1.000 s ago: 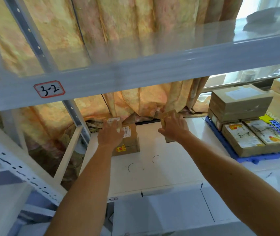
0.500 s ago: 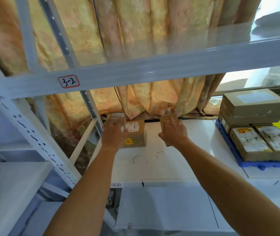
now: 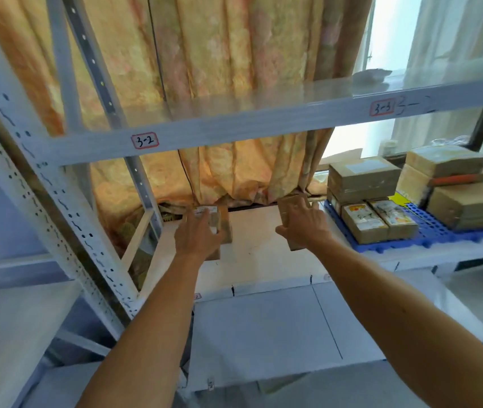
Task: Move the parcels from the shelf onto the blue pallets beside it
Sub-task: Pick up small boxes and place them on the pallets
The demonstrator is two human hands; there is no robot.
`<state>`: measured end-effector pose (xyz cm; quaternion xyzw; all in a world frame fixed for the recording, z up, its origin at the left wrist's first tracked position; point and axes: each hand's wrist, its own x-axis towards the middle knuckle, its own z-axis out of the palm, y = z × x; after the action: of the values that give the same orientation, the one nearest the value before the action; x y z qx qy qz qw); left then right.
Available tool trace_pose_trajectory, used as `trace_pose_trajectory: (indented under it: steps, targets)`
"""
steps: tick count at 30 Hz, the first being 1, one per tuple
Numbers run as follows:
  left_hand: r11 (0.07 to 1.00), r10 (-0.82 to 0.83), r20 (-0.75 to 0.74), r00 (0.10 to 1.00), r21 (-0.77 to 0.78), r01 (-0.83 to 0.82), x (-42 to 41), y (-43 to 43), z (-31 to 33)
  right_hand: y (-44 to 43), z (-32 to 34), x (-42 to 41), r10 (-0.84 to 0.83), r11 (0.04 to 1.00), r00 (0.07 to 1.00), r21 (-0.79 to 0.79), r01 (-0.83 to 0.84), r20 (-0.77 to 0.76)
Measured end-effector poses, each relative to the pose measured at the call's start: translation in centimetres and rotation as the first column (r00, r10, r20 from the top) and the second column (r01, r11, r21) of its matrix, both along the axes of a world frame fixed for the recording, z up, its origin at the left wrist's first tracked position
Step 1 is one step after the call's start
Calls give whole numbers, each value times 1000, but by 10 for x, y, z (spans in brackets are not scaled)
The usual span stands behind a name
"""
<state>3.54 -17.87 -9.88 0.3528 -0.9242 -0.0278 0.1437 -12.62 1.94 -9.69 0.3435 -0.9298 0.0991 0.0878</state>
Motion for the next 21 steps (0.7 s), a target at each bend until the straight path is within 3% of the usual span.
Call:
trace_pose_trajectory:
  steps: [6,11,15,21]
  targets:
    - [997,-69,-25,997,39,70,5,66,18,74,17,34,-64,998,997,-4,64,-32]
    - [970,-221,-107,969,75,229,-5,114,17,131,26,51,-114,993,992,27,115,-54]
    - [971,-239,-55,970,-9,239,-12,159,31,168,36,49,-161,987,984,-14,160,-73]
    - [964,-266,1,964,12,266,-38,208,35,223,43,32,-161,987,978,-23,160,-130]
